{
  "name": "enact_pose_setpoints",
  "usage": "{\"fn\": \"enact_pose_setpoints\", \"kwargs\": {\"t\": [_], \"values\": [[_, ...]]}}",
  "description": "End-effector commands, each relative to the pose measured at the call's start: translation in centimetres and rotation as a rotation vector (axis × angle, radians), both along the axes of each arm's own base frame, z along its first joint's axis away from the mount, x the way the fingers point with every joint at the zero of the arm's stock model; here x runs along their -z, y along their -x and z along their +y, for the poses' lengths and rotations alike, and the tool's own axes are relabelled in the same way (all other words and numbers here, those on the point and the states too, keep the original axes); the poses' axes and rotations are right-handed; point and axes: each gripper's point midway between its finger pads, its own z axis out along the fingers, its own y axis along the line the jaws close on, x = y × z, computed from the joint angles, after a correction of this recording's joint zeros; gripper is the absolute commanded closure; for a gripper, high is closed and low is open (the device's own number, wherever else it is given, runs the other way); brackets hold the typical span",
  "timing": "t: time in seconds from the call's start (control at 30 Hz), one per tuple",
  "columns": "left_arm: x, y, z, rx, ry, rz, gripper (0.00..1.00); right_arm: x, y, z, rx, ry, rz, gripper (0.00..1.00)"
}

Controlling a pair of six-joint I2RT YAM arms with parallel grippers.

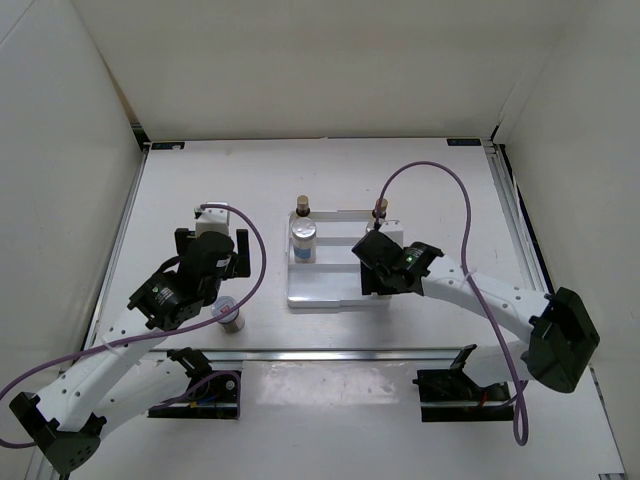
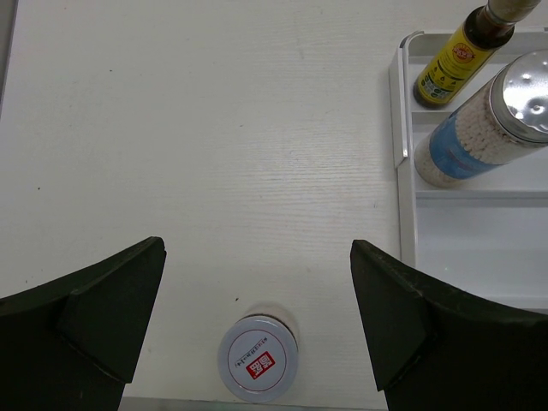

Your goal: Organize the condiment bottles

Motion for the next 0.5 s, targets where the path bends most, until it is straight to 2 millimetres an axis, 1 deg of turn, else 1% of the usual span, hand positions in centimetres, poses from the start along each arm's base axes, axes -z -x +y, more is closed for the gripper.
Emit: {"fn": "enact_pose_setpoints", "kwargs": {"t": [0.0, 0.03, 0.13, 0.17, 0.23, 0.37, 0.43, 0.47], "values": [[-0.9, -0.1, 0.5, -0.022, 0.005, -0.027, 0.00, -3.2, -2.9, 2.3, 0.006, -0.084, -0.137, 1.00], [-0.9, -0.1, 0.5, -0.022, 0.005, -0.027, 0.00, -3.3, -2.8, 2.6, 0.000, -0.097, -0.134, 1.00], [-0.7, -0.1, 0.5, -0.018, -0.009, -0.020, 0.00, -2.4, -2.7, 2.7, -0.004, -0.086, -0.114, 1.00], [-0.7, -0.1, 0.5, -0.018, -0.009, -0.020, 0.00, -2.5, -2.9, 2.9, -0.004, -0.095, -0.122, 1.00], [-0.7, -0.1, 0.5, -0.018, -0.009, -0.020, 0.00, -1.8, -2.8, 3.1, -0.008, -0.083, -0.101, 1.00], [-0.7, -0.1, 0.5, -0.018, -0.009, -0.020, 0.00, -1.0, -2.8, 3.1, 0.000, -0.068, -0.084, 0.99], [-0.7, -0.1, 0.5, -0.018, -0.009, -0.020, 0.00, -0.2, -2.7, 3.0, 0.009, -0.048, -0.063, 0.98], [-0.7, -0.1, 0.5, -0.018, -0.009, -0.020, 0.00, -0.2, -2.6, 3.0, 0.018, -0.053, -0.062, 0.98]]}}
